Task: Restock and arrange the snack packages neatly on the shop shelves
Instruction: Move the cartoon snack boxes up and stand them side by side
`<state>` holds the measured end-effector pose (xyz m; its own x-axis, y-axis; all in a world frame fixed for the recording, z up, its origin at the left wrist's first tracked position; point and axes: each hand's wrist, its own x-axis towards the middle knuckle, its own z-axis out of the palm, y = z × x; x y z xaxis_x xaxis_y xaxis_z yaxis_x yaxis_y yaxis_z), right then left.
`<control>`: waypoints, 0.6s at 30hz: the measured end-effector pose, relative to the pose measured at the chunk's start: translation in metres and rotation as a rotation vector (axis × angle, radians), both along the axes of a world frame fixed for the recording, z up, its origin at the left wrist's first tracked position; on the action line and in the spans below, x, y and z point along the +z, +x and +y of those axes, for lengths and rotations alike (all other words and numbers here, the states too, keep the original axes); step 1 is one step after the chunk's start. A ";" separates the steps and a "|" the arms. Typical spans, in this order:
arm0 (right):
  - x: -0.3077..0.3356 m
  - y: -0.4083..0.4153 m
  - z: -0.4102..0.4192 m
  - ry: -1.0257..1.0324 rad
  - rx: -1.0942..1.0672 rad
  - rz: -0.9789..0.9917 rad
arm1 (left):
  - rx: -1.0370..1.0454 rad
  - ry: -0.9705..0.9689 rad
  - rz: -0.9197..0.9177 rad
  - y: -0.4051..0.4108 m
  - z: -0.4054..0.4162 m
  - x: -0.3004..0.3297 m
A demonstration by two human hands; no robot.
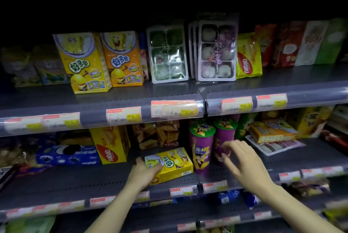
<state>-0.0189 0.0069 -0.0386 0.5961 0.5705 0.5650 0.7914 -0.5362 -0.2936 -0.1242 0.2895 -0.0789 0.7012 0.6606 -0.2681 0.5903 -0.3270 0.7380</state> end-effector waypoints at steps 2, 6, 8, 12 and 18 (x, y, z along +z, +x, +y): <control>-0.009 0.008 -0.015 0.062 -0.100 0.137 | 0.028 -0.012 0.038 0.008 -0.002 0.000; -0.017 0.028 -0.039 0.296 -0.313 0.481 | 0.095 -0.072 0.036 0.016 -0.002 -0.003; -0.019 0.040 -0.048 0.355 -0.391 0.621 | 0.117 -0.078 0.065 0.019 -0.004 -0.007; -0.026 0.061 -0.059 0.396 -0.471 0.767 | 0.164 -0.076 0.033 0.022 -0.011 -0.011; -0.037 0.092 -0.061 0.480 -0.481 0.911 | 0.230 -0.092 -0.004 0.025 -0.018 -0.017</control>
